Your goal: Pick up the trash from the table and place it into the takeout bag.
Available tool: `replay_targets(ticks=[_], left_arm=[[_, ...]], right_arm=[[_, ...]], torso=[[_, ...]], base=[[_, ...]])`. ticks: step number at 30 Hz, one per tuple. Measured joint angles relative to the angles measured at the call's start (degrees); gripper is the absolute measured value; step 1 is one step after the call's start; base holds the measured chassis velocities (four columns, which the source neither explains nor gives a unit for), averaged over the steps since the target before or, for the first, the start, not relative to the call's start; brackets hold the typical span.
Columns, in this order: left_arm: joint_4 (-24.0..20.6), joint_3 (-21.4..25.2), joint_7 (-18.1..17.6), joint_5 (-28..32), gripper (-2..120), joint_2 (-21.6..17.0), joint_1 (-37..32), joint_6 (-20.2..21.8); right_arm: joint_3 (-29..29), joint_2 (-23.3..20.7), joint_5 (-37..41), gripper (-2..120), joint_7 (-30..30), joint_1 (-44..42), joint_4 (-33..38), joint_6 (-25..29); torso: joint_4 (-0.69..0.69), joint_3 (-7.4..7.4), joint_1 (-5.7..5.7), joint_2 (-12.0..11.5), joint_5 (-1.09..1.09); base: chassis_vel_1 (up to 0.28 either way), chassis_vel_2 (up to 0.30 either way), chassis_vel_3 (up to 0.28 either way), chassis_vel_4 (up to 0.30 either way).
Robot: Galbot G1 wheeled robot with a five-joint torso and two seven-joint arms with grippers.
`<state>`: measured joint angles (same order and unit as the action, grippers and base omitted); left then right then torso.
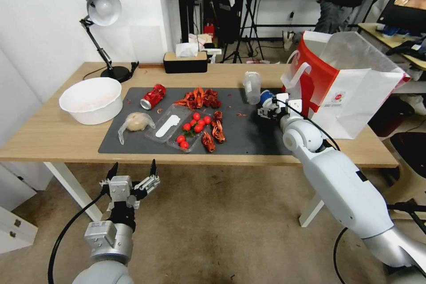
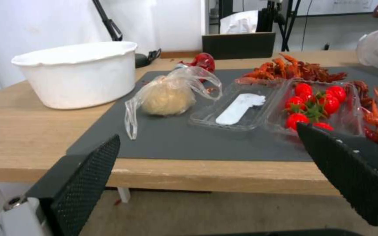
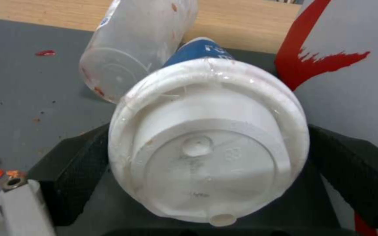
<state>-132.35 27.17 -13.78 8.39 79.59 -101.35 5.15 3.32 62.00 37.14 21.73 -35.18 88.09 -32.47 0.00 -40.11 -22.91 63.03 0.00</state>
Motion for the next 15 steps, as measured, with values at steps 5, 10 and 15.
replay_targets(ticks=[5,10,15], left_arm=[[-0.15,0.21,-0.01,-0.03,100,0.02,-0.15,-0.18],[-0.15,0.20,-0.03,0.00,100,-0.13,0.06,-0.22],[-0.08,0.28,-0.08,0.11,100,-0.53,0.16,-0.24]], right_arm=[[-0.02,0.36,0.32,98,-0.32,0.36,-0.62,0.05],[0.02,0.60,0.38,85,-0.61,0.38,-0.92,0.12],[0.31,0.81,0.26,73,-0.58,0.04,-0.95,0.47]], torso=[[0.00,0.00,0.00,0.00,0.00],[0.00,0.00,0.00,0.00,-0.01],[0.00,0.01,0.00,0.00,-0.01]], base=[[0.000,0.000,0.000,0.000],[0.000,0.000,0.000,0.000],[0.000,0.000,0.000,0.000]])
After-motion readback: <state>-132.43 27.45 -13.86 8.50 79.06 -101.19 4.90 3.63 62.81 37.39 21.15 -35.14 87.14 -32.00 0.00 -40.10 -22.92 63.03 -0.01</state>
